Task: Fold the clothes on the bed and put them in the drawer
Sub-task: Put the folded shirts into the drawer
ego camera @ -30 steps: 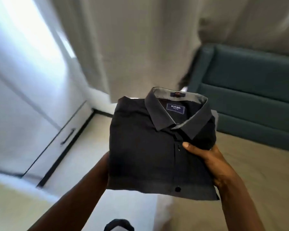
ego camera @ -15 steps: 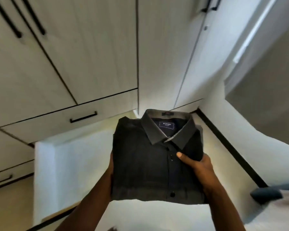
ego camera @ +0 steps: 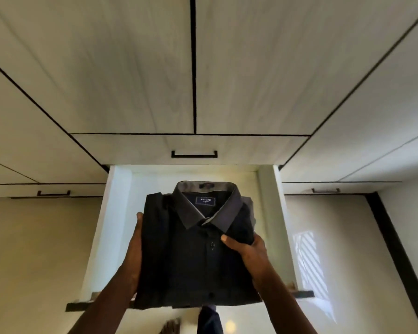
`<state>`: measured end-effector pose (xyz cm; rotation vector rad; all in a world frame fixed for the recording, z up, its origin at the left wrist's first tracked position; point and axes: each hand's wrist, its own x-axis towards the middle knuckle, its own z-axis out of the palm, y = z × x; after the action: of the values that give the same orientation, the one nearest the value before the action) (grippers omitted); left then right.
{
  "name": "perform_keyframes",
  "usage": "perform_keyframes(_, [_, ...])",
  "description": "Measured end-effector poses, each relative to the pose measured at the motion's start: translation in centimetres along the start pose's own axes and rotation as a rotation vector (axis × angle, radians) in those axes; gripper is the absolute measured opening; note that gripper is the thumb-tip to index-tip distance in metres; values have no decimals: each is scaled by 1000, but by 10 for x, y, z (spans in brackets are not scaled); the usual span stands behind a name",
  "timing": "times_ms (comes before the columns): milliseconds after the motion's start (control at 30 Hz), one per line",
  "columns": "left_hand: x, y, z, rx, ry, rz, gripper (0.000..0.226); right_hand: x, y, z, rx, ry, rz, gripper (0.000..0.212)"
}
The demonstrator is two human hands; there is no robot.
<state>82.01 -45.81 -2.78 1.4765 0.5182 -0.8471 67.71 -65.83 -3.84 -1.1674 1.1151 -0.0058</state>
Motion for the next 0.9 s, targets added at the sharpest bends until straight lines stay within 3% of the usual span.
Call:
perform_keyframes(33, [27,-8,-6,57,69,96,48,30,3,8,-14,-23,25,46])
perform_keyframes(100, [71,0,3,145,231,77,39,82,11,19,-34,-49,59,44])
perform_keyframes(200, [134,-2,34,73,-2,-83,48,157,22,37,-95,-62,76,49])
perform_keyframes(267, [181,-6,30,8,-85,-90,57,207,33,44,-115,-52,69,52])
perform_keyframes(433, [313,-47,26,41,-32,-96,70,316,69,58,-213,37,3,54])
perform_keyframes(500, [337,-60,26,153,-16,-87,77,338,82,59,-397,109,-38,60])
perform_keyframes(567, [351,-78,24,412,147,-24,80,347,101,63,-616,124,-17,54])
perform_keyframes(667, [339,-104,29,639,267,107,67,346,126,62,-685,109,-25,49])
perform_keyframes(767, [323,-126,35,703,324,135,76,345,136,64,-625,141,-8,50])
perform_keyframes(900, [311,-127,55,639,483,193,68,351,138,62,-652,125,29,51])
